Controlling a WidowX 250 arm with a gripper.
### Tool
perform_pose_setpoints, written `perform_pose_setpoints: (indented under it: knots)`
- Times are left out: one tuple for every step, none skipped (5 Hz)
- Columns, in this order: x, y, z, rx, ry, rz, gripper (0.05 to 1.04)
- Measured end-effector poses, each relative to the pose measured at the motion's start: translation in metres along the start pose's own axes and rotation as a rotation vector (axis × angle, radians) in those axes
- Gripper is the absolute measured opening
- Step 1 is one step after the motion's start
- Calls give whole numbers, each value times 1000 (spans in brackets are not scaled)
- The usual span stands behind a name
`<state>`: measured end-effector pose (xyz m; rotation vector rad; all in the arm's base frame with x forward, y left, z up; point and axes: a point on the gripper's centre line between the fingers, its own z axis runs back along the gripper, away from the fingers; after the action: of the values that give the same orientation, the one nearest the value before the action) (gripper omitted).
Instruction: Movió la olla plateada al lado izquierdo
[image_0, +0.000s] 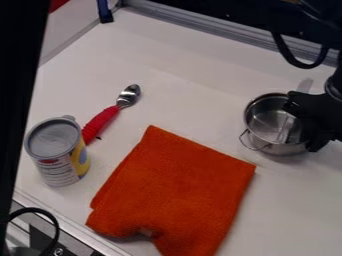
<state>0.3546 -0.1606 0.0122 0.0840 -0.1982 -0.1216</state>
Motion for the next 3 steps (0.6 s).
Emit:
perform_pose_setpoints:
  knots:
    - [0, 9, -1, -49, 47, 89, 230]
    - [7, 20, 7, -79, 34, 161, 469]
    - [12, 35, 23, -110, -4, 230, 764]
